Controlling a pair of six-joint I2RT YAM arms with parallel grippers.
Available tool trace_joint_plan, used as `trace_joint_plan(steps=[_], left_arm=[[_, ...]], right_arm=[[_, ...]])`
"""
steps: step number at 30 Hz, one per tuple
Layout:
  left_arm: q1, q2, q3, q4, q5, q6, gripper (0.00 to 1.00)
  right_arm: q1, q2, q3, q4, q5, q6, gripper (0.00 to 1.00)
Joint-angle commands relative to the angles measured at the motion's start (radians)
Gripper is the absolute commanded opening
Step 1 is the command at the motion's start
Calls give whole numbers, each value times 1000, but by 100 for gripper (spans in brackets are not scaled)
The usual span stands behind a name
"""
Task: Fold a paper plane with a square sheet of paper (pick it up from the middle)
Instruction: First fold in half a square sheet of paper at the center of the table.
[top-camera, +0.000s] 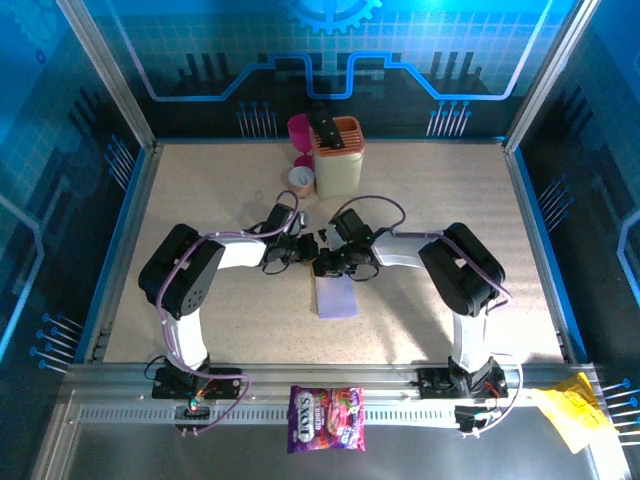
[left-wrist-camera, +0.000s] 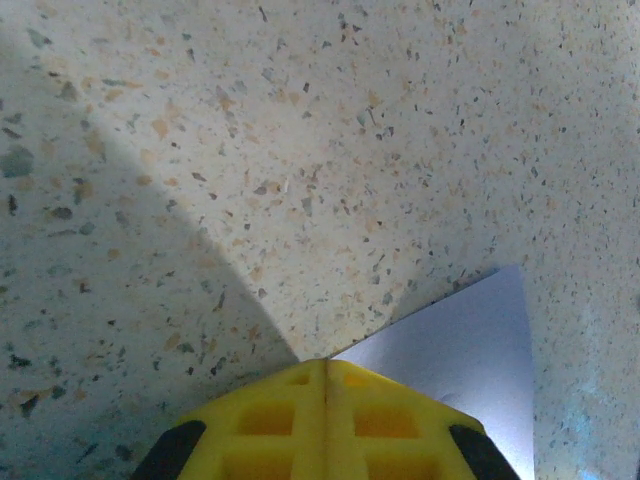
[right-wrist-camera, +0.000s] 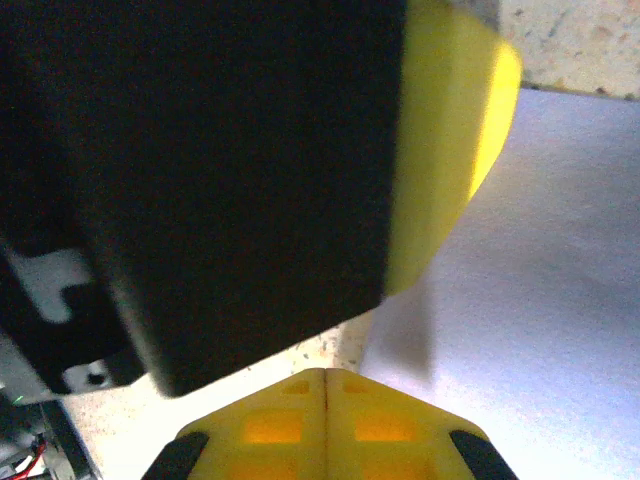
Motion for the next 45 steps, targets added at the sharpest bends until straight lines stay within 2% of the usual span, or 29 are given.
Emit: trace_joint_plan(steps=[1,7,21,45], left_arm=[[-7,44,1,-85,-50,24,0],[-9,48,2,-88,-56,17,0],[-9,53,16,-122,-91,8,0],[-9,68,17,-125,-101,14,0]], right_arm=[[-2,33,34,-33,8,-20,0],[21,45,16,-95,39,-79,0],[103,-37,-89,-155,74,-190,0],[211,-198,-338,-24,76,-62,0]])
